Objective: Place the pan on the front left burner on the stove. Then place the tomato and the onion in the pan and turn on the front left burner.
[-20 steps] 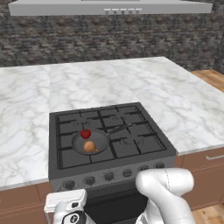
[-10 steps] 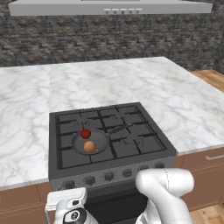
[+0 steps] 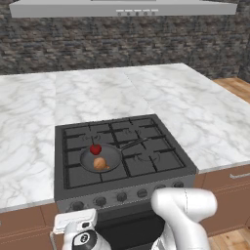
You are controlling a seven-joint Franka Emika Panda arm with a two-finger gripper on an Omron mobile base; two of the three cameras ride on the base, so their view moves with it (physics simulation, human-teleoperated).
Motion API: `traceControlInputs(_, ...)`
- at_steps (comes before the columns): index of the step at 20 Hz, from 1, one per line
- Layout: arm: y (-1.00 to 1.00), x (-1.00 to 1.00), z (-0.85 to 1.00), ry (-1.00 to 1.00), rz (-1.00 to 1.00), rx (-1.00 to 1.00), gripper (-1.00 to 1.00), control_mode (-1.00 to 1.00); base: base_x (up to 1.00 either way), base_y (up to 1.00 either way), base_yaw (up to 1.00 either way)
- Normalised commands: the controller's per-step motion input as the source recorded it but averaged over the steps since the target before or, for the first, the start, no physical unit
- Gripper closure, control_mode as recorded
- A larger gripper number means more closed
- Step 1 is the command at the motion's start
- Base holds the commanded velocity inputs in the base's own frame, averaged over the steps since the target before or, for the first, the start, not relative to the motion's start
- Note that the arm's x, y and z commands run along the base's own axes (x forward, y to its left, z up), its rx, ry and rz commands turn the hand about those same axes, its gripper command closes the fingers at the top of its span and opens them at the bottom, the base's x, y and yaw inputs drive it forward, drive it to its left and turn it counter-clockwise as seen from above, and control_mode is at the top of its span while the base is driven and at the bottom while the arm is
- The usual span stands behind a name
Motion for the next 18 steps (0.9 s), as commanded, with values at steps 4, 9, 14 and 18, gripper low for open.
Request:
traceControlInputs(4, 0.0, 0.27, -0.25, 0.0, 0.01, 0.0, -1.0, -1.0, 0.0, 0.0, 0.0)
traceControlInputs(9, 0.01, 0.29, -0.29, 0.0, 0.02, 0.0, 1.0, -1.0, 0.0, 0.0, 0.0)
traceControlInputs(14, 0.0, 0.14, -0.18, 0.0, 0.02, 0.0, 1.0, -1.0, 0.0, 0.0, 0.0)
traceControlInputs(18, 0.0, 0.01, -0.14, 0.0, 0.04, 0.0, 1.0, -1.0, 0.0, 0.0, 0.0)
